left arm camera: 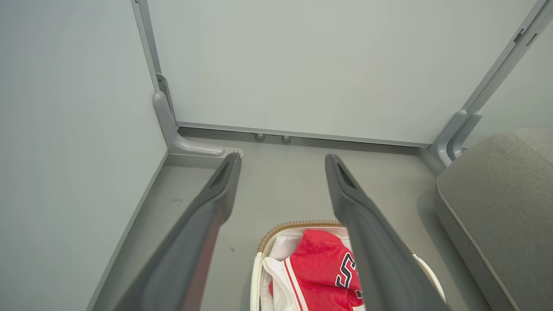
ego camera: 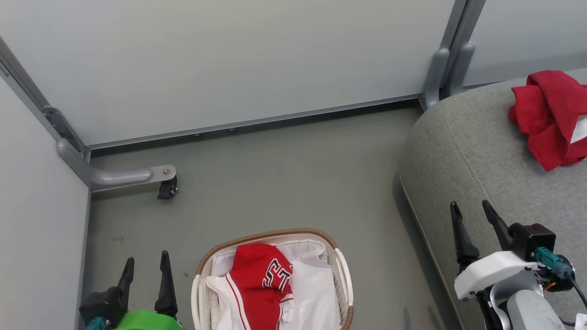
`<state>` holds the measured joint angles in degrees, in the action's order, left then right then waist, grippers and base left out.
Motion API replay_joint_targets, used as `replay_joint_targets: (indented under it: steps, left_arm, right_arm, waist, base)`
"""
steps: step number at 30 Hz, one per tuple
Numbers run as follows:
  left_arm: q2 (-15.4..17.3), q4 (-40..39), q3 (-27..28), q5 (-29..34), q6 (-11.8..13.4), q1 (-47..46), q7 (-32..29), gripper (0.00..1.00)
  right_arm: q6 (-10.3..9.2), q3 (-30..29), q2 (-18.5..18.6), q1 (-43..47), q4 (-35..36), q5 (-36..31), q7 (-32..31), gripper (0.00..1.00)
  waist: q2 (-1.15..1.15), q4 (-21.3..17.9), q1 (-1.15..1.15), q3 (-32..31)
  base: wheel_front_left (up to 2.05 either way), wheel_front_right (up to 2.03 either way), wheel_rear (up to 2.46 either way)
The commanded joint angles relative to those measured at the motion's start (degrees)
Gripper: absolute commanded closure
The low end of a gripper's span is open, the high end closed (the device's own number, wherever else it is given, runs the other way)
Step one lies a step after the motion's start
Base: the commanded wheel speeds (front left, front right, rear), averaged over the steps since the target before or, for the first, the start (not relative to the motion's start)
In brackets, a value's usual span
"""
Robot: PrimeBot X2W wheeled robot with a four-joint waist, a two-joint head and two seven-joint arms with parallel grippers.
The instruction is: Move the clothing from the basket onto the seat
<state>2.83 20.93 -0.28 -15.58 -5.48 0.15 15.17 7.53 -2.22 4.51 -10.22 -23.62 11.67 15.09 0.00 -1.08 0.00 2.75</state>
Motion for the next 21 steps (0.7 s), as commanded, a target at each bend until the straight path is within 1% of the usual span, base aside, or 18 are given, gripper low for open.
replay_joint_targets:
  steps: [1, 7, 11, 16, 21]
  left_arm:
    - [0.16, -0.26, -0.29, -0.66, 0.40, 0.93, -0.04, 0.00]
    - [0.14, -0.62, -3.06, -0.81, 0.30, -0.12, -0.04, 0.00]
    - [0.19, 0.21, -6.28, -0.46, -0.08, -2.70, -0.03, 0.00]
    - [0.17, 1.45, -10.60, -1.10, -0.19, -7.27, -0.04, 0.00]
    - [0.19, 4.67, -14.80, -1.61, -0.15, -13.38, -0.03, 0.00]
  right_arm:
    - [-0.08, -0.02, 0.05, 0.81, 0.01, 0.19, 0.11, 0.00]
    - [-0.08, 0.31, -0.01, -0.21, 0.73, -0.06, 0.11, 0.00]
    - [-0.08, 0.99, 0.10, -2.38, 2.01, 0.24, 0.11, 0.00]
    - [-0.08, 2.46, 0.03, -5.95, 4.56, 0.88, 0.11, 0.00]
    - [-0.08, 4.39, -0.26, -10.39, 8.21, 1.80, 0.11, 0.00]
  waist:
    - [0.00, 0.19, 0.00, -0.74]
    - [0.00, 0.14, 0.00, 0.69]
    - [0.00, -0.53, 0.00, 3.82]
    - [0.00, -2.25, 0.00, 9.77]
    - [0.00, -4.92, 0.00, 17.54]
  base:
    - [0.00, 0.00, 0.00]
    - [0.00, 0.00, 0.00]
    - [0.00, 0.00, 0.00]
    - [0.00, 0.00, 0.00]
    - [0.00, 0.00, 0.00]
